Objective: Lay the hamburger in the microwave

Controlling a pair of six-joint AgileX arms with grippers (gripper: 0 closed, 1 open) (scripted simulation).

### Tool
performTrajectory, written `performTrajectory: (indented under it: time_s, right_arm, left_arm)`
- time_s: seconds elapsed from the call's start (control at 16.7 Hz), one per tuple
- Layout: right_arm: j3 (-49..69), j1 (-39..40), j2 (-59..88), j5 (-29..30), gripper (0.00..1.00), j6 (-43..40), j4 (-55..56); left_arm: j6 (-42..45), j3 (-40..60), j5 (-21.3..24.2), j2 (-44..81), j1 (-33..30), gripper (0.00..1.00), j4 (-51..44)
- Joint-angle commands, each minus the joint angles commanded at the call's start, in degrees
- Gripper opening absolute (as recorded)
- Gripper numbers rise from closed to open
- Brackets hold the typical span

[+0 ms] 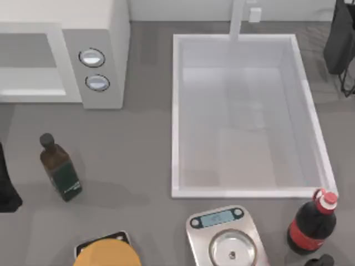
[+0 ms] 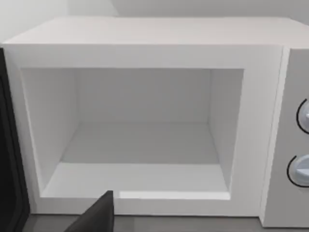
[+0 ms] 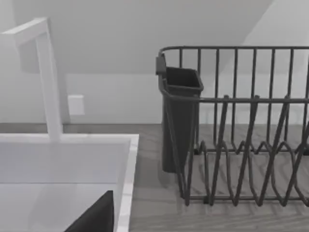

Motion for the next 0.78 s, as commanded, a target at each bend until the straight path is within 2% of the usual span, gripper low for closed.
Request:
performTrajectory:
  time_s: [0.18, 0.36, 0.78]
  right_arm:
    - [0.00, 0.00, 0.00, 0.00, 1.00, 0.00, 0.00]
    - [0.00, 0.00, 0.00, 0.00, 1.00, 0.00, 0.00]
    - [0.00, 0.00, 0.00, 0.00, 1.00, 0.00, 0.00]
  left_arm:
    - [0.54, 0.48, 0.00, 0.60, 0.17, 1.00, -0.39]
    - [5.29, 4.62, 0.00, 6.04, 1.62, 1.00, -3.80]
    - [28.90, 25.19, -0.05, 36.00, 8.82, 1.00, -20.77]
